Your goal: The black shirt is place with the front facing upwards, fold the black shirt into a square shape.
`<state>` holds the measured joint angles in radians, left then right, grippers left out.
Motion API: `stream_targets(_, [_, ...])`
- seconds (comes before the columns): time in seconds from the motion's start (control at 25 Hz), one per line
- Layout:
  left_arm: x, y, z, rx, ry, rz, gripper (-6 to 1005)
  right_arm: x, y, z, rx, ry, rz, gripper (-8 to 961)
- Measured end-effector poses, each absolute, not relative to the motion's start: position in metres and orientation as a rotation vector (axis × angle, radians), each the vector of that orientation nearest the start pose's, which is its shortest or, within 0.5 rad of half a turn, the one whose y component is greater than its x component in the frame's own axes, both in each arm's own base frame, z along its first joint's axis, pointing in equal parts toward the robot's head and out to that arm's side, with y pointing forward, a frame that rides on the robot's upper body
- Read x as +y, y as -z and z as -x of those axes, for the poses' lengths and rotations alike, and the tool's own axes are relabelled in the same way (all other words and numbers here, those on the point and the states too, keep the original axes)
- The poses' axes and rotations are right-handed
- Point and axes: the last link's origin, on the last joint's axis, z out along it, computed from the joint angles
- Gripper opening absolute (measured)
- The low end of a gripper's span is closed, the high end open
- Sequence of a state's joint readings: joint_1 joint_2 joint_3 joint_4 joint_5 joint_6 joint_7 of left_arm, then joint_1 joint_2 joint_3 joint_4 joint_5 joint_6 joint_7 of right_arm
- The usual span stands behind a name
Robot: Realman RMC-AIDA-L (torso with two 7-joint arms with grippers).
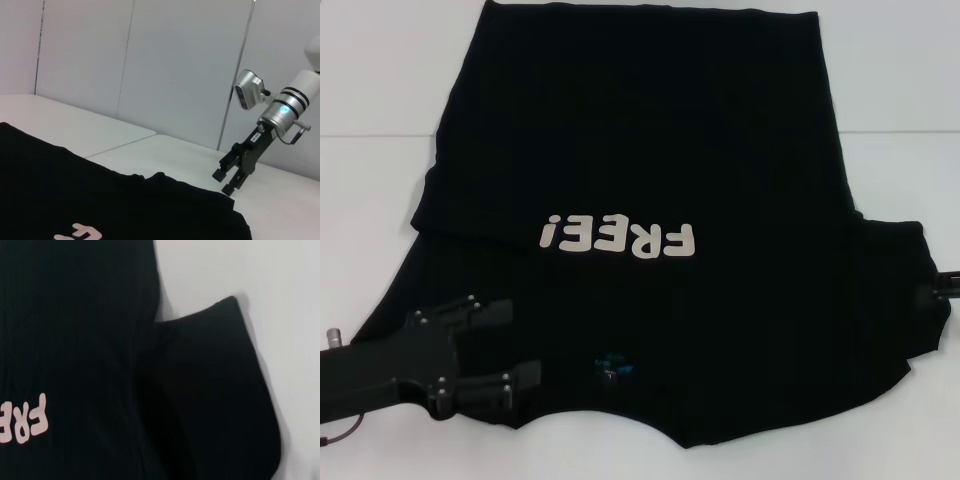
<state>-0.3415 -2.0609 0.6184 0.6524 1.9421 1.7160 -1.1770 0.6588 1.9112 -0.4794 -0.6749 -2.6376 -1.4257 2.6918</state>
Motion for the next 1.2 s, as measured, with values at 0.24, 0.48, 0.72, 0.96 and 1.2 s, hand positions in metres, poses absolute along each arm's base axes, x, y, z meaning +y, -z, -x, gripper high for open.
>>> stream_targets(0.24, [0.27,-0.019,0.305,-0.537,0.814,2.65,887,0.362,-0.069,-0.335,2.115,-0.198,1.796,925])
stream_targets(0.48, [0.27,-0.018,0.304,-0.536,0.817,2.651,887,0.366,-0.063,-0.334,2.106,-0.203,1.801,925])
stream_targets(0.72, [0.27,-0.017,0.303,-0.536,0.82,2.651,886,0.371,-0.062,-0.331,2.084,-0.211,1.801,925])
stream_targets(0.96, [0.27,-0.017,0.303,-0.543,0.825,2.651,886,0.375,-0.057,-0.328,2.071,-0.216,1.81,924])
stream_targets(1.2, [0.27,-0.018,0.303,-0.551,0.826,2.648,887,0.38,-0.054,-0.324,2.055,-0.231,1.831,924])
